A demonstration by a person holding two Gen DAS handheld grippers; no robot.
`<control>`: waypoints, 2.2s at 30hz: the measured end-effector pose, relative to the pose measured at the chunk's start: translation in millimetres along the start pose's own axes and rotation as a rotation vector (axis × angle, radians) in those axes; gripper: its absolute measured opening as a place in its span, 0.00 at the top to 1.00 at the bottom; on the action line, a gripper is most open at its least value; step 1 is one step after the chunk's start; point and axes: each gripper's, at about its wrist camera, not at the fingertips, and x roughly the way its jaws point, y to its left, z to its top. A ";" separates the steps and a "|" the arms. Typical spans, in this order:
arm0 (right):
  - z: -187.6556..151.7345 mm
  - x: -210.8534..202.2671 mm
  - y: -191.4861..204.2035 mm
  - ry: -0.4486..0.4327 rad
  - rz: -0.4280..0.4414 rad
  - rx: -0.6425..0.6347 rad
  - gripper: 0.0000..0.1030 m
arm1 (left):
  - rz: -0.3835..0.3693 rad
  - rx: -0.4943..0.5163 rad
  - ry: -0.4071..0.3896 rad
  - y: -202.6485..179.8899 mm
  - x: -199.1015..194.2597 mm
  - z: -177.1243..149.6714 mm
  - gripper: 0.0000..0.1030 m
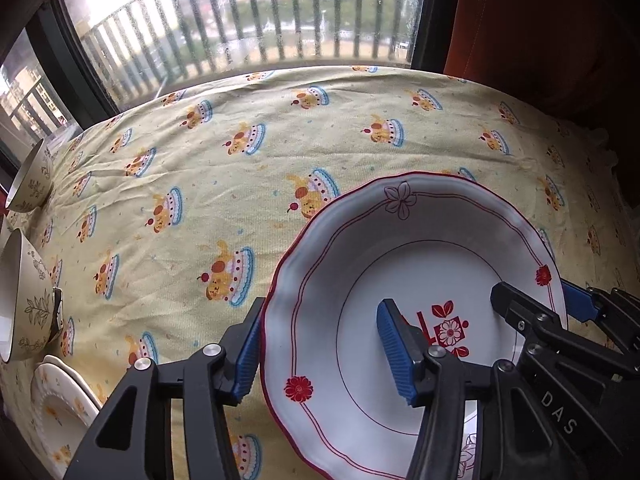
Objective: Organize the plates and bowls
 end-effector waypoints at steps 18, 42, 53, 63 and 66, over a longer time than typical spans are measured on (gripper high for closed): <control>-4.0 -45.5 16.5 -0.031 -0.003 0.032 0.56 | 0.015 -0.029 -0.041 14.1 -52.9 -7.7 0.46; -61.8 -112.7 171.0 -0.060 -0.042 0.076 0.56 | -0.051 -0.020 -0.075 162.1 -120.0 -65.6 0.46; -91.8 -98.0 224.0 -0.001 -0.046 0.094 0.56 | -0.065 0.007 -0.022 217.7 -110.7 -101.8 0.46; -112.8 -78.7 243.2 0.055 -0.067 0.099 0.56 | -0.081 0.018 0.055 232.8 -88.1 -127.2 0.45; -114.3 -75.9 244.8 0.058 -0.073 0.095 0.56 | -0.082 0.021 0.050 233.9 -86.6 -130.6 0.45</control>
